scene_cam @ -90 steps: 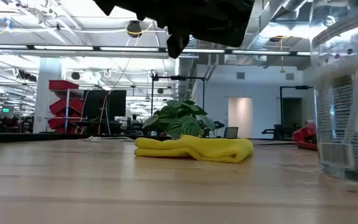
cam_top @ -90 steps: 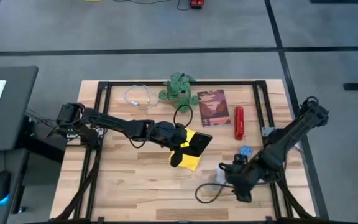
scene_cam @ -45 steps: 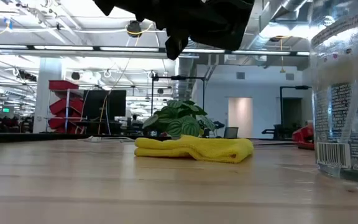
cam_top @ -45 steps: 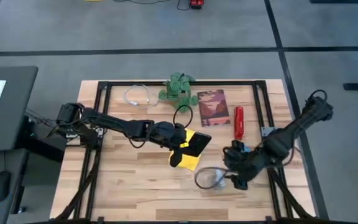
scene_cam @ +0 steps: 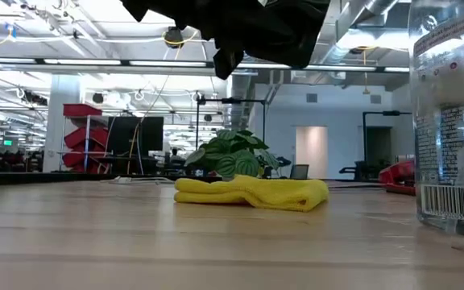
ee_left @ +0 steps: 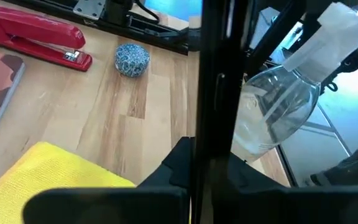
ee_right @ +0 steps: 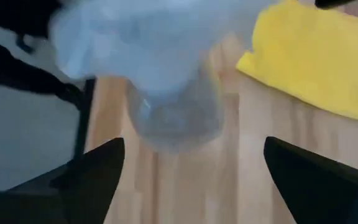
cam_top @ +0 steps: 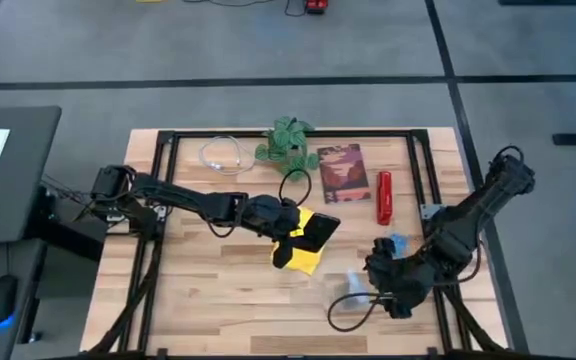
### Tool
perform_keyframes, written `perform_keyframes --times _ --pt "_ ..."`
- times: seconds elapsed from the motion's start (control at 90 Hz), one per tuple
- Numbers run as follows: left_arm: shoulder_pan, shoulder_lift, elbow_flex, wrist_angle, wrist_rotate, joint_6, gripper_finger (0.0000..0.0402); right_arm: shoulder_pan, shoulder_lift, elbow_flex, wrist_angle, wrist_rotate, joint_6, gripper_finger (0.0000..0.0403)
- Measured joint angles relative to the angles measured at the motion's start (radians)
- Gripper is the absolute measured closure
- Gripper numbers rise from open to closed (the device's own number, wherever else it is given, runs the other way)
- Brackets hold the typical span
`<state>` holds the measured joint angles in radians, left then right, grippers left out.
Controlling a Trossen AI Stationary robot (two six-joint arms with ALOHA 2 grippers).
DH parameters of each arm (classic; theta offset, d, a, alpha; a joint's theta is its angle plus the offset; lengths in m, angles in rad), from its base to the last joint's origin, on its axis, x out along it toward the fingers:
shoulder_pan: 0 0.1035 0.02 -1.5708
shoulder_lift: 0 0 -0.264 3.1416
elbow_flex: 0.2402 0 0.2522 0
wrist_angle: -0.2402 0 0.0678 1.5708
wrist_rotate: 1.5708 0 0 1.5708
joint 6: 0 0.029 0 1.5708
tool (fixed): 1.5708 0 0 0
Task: Apply microfiber cloth
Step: Spray the back of the cellphone with the spray cleaning bottle
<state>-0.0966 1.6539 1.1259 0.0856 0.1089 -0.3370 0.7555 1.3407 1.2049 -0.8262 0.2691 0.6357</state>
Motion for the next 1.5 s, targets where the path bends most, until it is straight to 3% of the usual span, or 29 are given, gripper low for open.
perform_keyframes --times 0.244,0.478,0.689,1.189,1.5 --pt "0.024 0.0 0.0 0.0 0.019 0.0 0.0398 0.025 0.0 0.0 0.045 0.252 -0.024 0.001" --pt "0.025 0.0 0.0 0.002 0.021 0.0 0.0398 -0.001 0.023 0.0 0.168 0.252 -0.129 0.0008" --pt "0.025 0.0 0.0 0.003 0.021 0.0 0.0398 -0.018 0.023 0.001 0.218 0.239 -0.129 0.0007" --pt "0.017 0.0 0.0 0.02 0.018 -0.002 0.0398 -0.008 0.121 0.001 0.283 0.254 0.044 0.0007" --pt "-0.029 0.0 0.0 0.07 0.013 0.009 0.0398 0.003 0.121 0.001 0.312 0.279 0.027 0.002"
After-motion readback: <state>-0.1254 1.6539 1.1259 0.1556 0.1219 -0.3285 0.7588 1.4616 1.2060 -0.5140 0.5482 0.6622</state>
